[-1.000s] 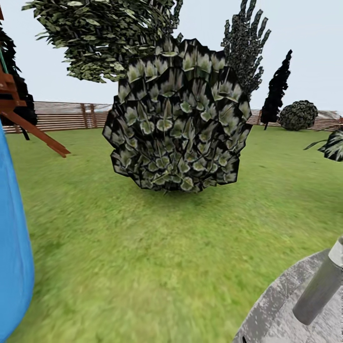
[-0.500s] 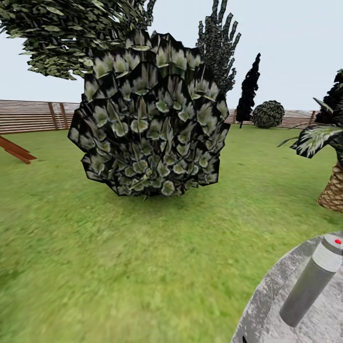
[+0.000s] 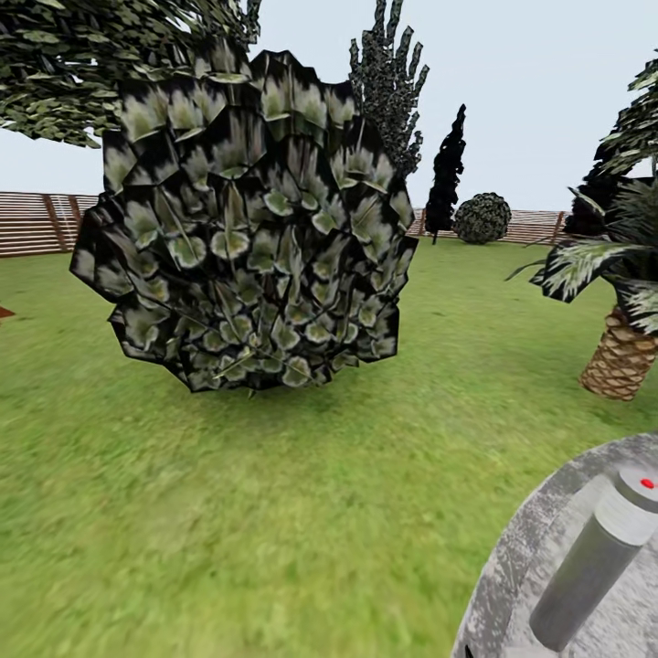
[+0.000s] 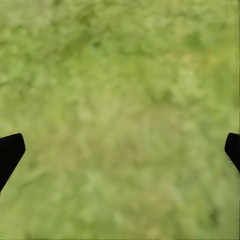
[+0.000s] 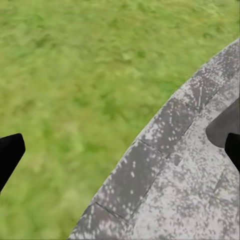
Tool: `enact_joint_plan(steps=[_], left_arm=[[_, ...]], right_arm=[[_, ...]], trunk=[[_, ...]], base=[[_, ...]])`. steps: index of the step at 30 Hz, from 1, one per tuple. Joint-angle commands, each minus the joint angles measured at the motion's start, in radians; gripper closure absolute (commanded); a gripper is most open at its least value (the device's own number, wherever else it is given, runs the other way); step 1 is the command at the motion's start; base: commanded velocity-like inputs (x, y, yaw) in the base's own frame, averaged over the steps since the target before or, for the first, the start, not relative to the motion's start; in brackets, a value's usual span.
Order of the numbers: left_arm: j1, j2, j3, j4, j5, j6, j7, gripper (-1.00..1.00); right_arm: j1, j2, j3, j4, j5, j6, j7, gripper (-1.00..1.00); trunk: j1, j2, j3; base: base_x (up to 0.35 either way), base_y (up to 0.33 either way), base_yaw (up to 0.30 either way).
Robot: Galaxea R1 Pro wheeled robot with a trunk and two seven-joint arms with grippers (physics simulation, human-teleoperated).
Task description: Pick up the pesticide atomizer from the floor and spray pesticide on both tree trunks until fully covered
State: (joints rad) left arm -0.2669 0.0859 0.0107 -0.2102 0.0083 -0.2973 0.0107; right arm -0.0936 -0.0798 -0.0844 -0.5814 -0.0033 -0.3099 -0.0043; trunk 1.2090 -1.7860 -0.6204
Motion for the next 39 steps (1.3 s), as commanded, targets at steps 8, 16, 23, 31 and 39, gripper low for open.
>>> enact_joint_plan(steps=[8,16,23,31,39], left_arm=[[0.000,0.000,0.000,0.002,0.000,0.001,0.000,-1.00],[0.000,0.000,0.000,0.002,-0.001,0.001,0.000,-1.00],[0.000,0.000,0.000,0.003,-0.001,0.000,0.000,-1.00],[0.000,0.000,0.000,0.003,-0.001,0.000,0.000,-1.00],[0.000,0.000,0.000,0.002,-0.001,0.000,0.000,-1.00]], right_arm=[[0.000,0.000,0.000,0.001,0.000,0.000,0.001,-1.00],[0.000,0.000,0.000,0.001,0.000,0.000,0.001,-1.00],[0.000,0.000,0.000,0.001,0.000,0.000,0.001,-1.00],[0.000,0.000,0.000,0.001,0.000,0.000,0.000,-1.00],[0.000,0.000,0.000,0.001,0.000,0.000,0.000,-1.00]], trunk=[[0.000,0.000,0.000],[0.000,0.000,0.000],[0.000,0.000,0.000],[0.000,0.000,0.000],[0.000,0.000,0.000]], base=[[0.339,0.011,-0.001],[0.339,0.078,-0.072],[0.338,0.088,-0.222],[0.339,0.048,-0.140],[0.338,0.001,-0.034]])
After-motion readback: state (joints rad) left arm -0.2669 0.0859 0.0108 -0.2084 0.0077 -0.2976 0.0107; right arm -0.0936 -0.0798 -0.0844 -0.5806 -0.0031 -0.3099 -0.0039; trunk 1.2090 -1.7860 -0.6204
